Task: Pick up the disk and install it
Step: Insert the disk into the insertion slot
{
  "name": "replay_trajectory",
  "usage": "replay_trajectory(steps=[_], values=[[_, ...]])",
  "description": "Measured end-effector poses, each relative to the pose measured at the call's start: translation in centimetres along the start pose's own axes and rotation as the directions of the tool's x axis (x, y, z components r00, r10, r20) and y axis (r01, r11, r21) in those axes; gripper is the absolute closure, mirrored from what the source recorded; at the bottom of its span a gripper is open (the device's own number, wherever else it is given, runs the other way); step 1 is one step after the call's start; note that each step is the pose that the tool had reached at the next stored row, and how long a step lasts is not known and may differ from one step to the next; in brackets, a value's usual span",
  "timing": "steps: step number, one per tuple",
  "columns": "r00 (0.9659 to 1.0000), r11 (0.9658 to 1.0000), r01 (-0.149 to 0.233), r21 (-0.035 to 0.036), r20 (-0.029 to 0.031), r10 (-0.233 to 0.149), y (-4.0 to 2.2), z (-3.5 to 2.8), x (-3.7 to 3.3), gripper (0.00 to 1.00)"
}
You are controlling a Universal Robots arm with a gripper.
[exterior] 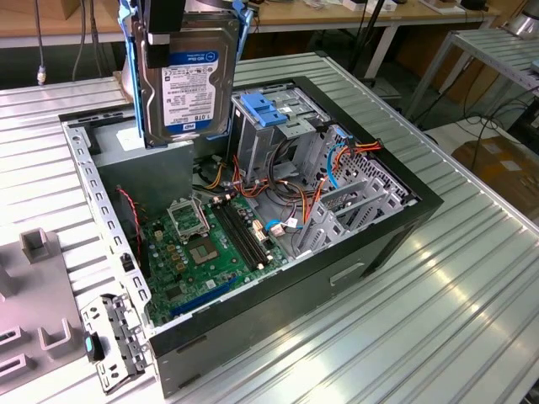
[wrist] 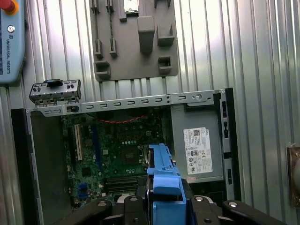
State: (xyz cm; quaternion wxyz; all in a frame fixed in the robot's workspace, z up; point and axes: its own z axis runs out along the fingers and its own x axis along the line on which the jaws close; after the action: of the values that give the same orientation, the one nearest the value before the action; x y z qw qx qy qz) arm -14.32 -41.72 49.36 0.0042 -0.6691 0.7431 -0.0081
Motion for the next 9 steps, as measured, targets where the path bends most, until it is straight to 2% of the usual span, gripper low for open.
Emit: replay_trajectory(steps=[9], values=[[1.0,1.0,0.0,0.0,0.0,0.0,-0.02,0.0,0.15,0.63]])
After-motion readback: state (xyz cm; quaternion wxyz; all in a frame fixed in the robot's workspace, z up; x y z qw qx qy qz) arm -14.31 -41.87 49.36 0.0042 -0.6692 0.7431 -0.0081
